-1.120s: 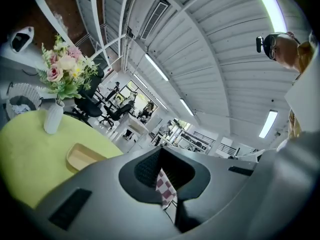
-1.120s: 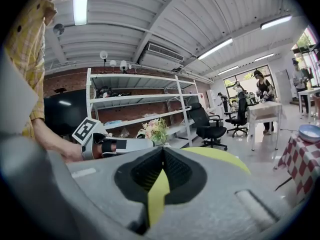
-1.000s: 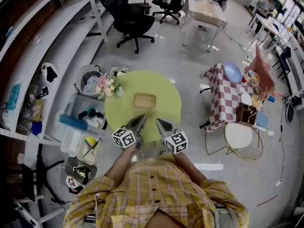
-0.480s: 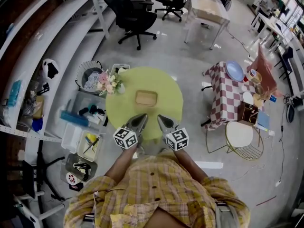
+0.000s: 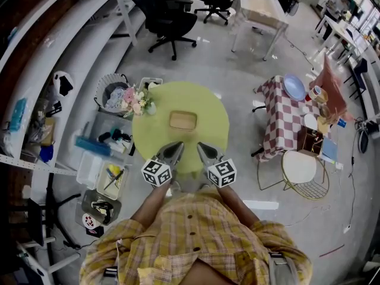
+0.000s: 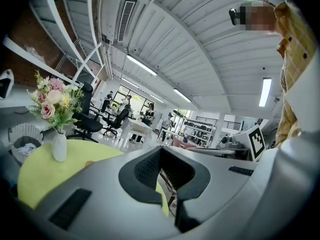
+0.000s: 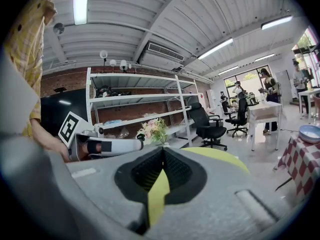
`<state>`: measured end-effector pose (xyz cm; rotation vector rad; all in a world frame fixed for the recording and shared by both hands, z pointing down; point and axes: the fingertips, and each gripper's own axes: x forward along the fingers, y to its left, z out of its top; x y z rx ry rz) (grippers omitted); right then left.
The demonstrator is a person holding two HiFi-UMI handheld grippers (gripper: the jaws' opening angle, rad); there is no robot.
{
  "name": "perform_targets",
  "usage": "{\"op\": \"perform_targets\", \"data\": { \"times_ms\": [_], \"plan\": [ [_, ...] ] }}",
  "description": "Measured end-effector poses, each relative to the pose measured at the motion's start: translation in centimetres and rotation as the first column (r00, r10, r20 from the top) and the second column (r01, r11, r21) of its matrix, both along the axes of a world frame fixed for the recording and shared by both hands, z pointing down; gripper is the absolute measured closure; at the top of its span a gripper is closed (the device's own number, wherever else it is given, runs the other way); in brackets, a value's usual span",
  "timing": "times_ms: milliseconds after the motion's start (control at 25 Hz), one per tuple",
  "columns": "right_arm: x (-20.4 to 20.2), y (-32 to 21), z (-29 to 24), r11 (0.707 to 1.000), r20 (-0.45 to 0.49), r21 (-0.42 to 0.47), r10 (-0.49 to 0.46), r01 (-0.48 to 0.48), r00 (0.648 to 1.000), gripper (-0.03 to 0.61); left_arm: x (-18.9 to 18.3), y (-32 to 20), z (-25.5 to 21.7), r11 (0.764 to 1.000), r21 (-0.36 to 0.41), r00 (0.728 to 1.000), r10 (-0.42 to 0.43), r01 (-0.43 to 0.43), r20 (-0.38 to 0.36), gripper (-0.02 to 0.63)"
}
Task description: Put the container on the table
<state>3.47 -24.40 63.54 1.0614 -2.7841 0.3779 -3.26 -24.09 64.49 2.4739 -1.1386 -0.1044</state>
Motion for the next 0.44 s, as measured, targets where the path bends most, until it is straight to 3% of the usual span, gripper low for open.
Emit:
{"op": "perform_targets", "data": {
  "times_ms": [440],
  "plan": [
    [0.0, 0.51, -0.08, 1.0, 0.008, -0.005, -0.001, 0.001, 1.0, 0.581, -0.34, 0.73, 0.7, 1.0, -0.02, 1.0, -0.02, 0.02, 0.019, 0.607]
  ]
}}
